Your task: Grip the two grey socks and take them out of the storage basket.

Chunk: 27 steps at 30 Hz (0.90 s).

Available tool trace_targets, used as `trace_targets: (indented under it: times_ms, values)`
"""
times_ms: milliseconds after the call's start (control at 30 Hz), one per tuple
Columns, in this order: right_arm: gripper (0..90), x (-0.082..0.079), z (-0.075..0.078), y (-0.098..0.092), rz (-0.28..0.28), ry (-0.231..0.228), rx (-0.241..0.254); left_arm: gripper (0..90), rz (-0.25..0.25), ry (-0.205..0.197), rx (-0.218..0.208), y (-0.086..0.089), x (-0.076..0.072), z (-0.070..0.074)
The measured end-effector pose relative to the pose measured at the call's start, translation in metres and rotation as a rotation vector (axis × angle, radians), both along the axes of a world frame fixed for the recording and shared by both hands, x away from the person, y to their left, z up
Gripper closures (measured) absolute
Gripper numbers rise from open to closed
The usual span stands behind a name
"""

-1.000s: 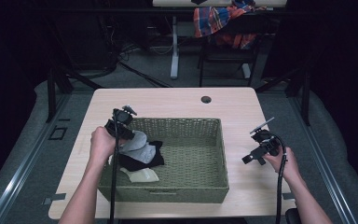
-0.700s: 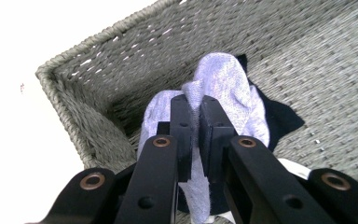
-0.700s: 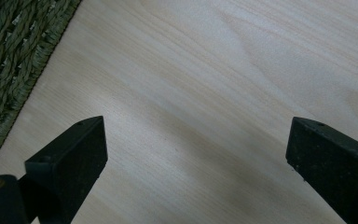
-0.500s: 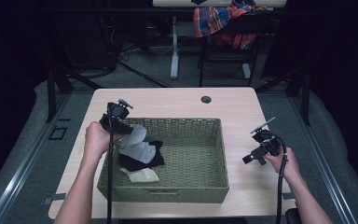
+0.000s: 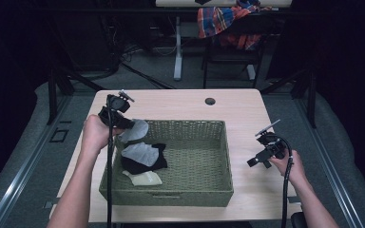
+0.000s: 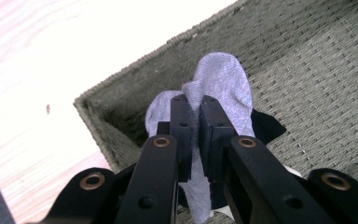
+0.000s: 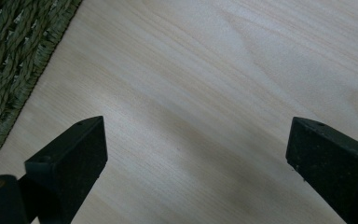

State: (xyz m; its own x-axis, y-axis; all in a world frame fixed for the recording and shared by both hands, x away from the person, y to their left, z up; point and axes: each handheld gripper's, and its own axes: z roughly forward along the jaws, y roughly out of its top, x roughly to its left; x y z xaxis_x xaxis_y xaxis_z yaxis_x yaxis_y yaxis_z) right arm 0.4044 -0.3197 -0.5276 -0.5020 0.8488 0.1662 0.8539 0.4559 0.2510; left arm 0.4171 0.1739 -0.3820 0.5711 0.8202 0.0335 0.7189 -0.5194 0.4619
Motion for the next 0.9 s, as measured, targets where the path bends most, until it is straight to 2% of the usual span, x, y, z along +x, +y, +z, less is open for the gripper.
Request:
trace_targets:
  times_ms: [33, 67, 100, 133, 167, 300, 333, 367, 400, 533, 567, 600, 633, 833, 900]
  values:
    - [4.9, 0.0, 0.0, 0.0, 0.0, 0.0, 0.0, 85.4, 0.0, 0.0, 0.0, 0.0, 0.0, 0.0]
    - [4.9, -0.002, -0.002, 0.002, -0.033, -0.022, 0.027, 85.4, -0.001, -0.002, 0.004, 0.0, 0.0, 0.003]
    - [4.9, 0.0, 0.001, 0.0, 0.005, 0.001, -0.004, 85.4, 0.003, -0.011, 0.007, 0.001, 0.001, 0.006]
    - [4.9, 0.001, 0.001, 0.0, 0.011, 0.003, -0.009, 85.4, 0.004, -0.012, 0.009, 0.001, 0.001, 0.009]
    - [4.9, -0.001, -0.001, 0.001, -0.022, -0.018, 0.012, 85.4, 0.005, -0.014, 0.009, 0.002, 0.002, 0.011]
    - [5.0, 0.0, 0.0, 0.0, 0.005, 0.001, -0.002, 85.4, 0.006, -0.024, 0.013, 0.003, 0.004, 0.017]
    - [4.9, -0.002, -0.002, 0.001, -0.033, -0.025, 0.032, 85.4, -0.007, -0.029, 0.003, 0.004, 0.005, 0.02]
    - [4.9, 0.0, 0.0, 0.0, 0.001, -0.004, -0.003, 85.4, -0.007, -0.029, 0.003, 0.004, 0.005, 0.02]
    - [4.9, -0.001, -0.001, 0.001, -0.022, -0.018, 0.012, 85.4, -0.01, -0.026, -0.001, 0.006, 0.007, 0.024]
    - [4.9, 0.0, -0.001, 0.0, -0.009, -0.007, 0.011, 85.4, -0.006, -0.031, 0.008, 0.008, 0.011, 0.028]
    - [4.9, -0.001, -0.001, 0.001, -0.022, -0.017, 0.016, 85.4, 0.0, -0.032, 0.012, 0.009, 0.011, 0.03]
    - [4.9, 0.0, -0.001, 0.0, -0.008, -0.007, 0.01, 85.4, 0.001, -0.033, 0.012, 0.01, 0.012, 0.031]
    - [4.9, -0.001, -0.002, 0.002, -0.032, -0.025, 0.028, 85.5, 0.008, -0.036, 0.018, 0.011, 0.013, 0.034]
    - [5.0, 0.0, 0.001, 0.0, 0.008, -0.007, 0.0, 85.5, 0.046, -0.046, 0.034, 0.024, 0.018, 0.042]
    - [5.0, 0.0, 0.001, 0.0, 0.002, -0.011, 0.006, 85.5, 0.051, -0.045, 0.035, 0.025, 0.018, 0.043]
